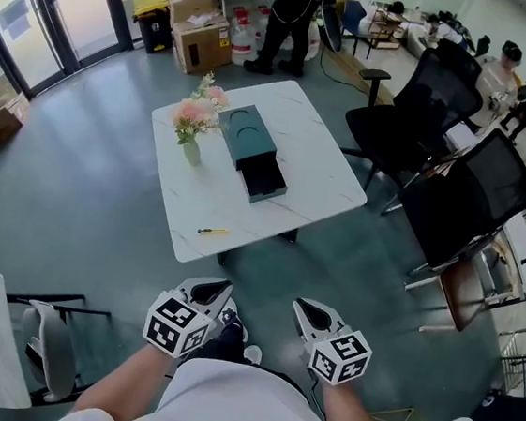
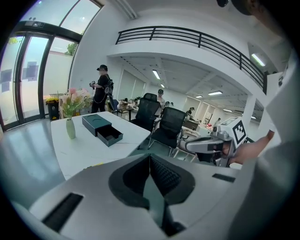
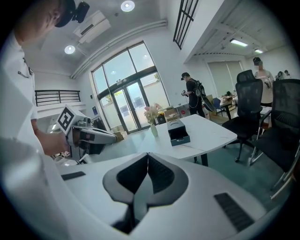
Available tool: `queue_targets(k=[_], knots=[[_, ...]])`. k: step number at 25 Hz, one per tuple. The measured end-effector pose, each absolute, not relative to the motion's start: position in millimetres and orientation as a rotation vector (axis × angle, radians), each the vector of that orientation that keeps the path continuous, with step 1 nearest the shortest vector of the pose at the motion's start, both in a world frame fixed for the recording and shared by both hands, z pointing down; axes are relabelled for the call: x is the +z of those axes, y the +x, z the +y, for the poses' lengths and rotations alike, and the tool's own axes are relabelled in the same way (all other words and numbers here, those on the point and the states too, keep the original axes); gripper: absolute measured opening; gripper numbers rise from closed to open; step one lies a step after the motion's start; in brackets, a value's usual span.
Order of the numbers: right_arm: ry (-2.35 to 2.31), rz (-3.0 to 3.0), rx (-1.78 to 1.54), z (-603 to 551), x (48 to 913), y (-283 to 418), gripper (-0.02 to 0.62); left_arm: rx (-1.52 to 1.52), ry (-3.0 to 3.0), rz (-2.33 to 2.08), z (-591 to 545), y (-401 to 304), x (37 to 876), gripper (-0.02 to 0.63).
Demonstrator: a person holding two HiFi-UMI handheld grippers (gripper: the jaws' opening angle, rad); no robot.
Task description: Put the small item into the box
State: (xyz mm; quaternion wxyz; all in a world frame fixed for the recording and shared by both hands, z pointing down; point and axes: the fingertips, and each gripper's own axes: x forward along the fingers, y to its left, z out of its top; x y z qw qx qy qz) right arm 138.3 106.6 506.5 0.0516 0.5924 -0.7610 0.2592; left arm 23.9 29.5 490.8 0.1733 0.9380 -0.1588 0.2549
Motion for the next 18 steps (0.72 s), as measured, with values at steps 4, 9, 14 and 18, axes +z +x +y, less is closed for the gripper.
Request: queue_targets(k=[4, 9, 14, 18], knots=[[1.81, -2.305, 0.784, 78, 505, 148, 0.015, 0.717, 2.656, -0.452, -1, 37, 492, 0.015], [1.771, -2.3, 0.784, 36, 509, 153, 0.015, 0.697, 2.673, -0.426, -44, 63, 490, 0.015], [1.697, -2.273, 0.782, -8, 525, 153, 0.015, 0.749, 2.685, -0.435, -90, 70, 496, 0.017], [1.665, -2.268, 0.792, -47, 534, 153, 0.015, 0.785, 2.661, -0.463, -126, 64, 507, 0.017]])
